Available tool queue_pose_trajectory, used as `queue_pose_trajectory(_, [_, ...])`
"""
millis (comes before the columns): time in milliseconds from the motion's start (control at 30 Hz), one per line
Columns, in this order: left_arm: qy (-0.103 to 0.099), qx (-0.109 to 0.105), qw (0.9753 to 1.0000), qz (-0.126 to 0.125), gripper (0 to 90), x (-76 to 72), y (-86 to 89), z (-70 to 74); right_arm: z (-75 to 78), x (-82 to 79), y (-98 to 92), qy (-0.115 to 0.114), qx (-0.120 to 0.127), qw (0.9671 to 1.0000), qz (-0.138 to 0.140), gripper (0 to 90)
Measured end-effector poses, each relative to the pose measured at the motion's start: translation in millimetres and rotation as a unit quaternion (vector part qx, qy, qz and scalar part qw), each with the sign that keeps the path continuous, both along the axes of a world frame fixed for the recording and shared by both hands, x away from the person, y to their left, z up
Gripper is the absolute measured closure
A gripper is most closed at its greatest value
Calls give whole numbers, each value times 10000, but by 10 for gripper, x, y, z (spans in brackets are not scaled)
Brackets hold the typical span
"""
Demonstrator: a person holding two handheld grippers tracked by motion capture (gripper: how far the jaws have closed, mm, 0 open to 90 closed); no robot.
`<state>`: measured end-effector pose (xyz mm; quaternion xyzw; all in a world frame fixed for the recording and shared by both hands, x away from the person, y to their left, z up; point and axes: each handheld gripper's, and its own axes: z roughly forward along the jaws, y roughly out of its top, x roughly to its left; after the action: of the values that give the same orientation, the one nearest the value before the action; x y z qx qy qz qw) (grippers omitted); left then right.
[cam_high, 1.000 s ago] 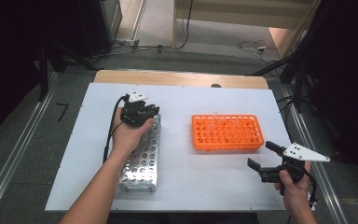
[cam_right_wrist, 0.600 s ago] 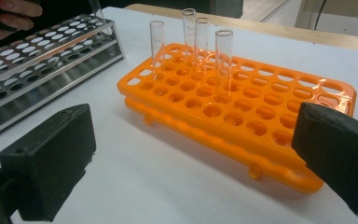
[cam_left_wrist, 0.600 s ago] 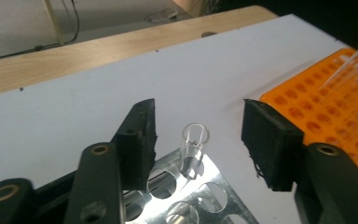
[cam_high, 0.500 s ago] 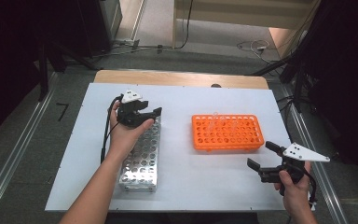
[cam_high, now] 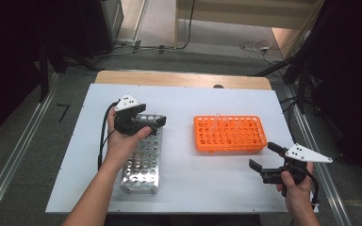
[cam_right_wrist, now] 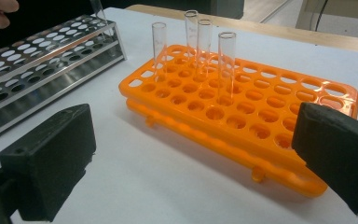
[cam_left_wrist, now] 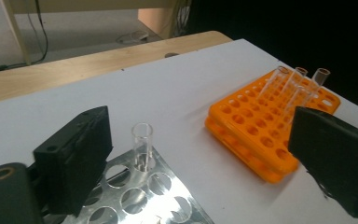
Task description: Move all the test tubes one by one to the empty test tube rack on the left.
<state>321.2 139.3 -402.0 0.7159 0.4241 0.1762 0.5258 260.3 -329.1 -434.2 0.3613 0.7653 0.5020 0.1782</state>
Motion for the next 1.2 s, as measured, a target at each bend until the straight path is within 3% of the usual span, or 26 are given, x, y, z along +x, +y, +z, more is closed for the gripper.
queue_pose_trajectory(133, [-61, 2, 9999, -79, 0, -113, -14, 11, 7, 5, 8, 8, 6, 10000, -5, 0])
queue_pose_trajectory(533, [-237, -30, 9995, -197, 0, -451, -27, 14, 36, 55, 50, -7, 32, 10000, -5, 0])
queue_pose_trajectory(733, [-250, -144, 9994, -173, 0, -581, 1, -27, 69, 115, 86, -1, 24, 10000, -19, 0])
queue_pose_trajectory(1200, [-204, -290, 9993, -110, 0, -678, 89, -97, 191, 451, 266, 31, -111, 9998, -185, 0])
